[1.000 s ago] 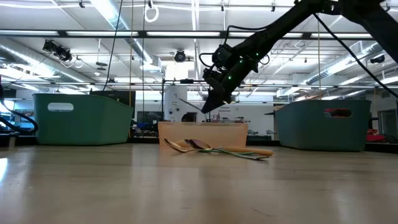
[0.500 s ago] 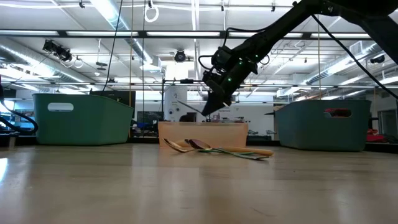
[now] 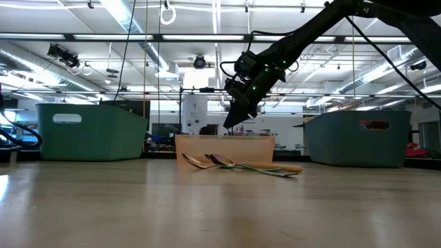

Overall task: Pick & Place Kitchen Items
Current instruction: Put the blue spoon into the green bin

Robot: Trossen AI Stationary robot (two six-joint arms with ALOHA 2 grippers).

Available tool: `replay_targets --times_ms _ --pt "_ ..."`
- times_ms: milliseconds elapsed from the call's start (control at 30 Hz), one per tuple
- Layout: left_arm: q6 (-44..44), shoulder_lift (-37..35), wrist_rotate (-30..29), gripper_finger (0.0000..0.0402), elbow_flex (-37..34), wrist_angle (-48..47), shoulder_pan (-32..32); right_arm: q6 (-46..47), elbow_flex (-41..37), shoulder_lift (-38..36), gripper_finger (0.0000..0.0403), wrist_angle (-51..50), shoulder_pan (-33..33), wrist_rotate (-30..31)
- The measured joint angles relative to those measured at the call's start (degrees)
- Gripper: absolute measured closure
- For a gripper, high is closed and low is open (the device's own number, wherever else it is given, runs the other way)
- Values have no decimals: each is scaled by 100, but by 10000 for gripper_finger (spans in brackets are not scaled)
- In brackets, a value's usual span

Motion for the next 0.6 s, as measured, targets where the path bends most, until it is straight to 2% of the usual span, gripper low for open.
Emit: replay_targets --times_ms 600 --pt "-2 0 0 317 0 0 0 280 0 -3 307 0 355 -2"
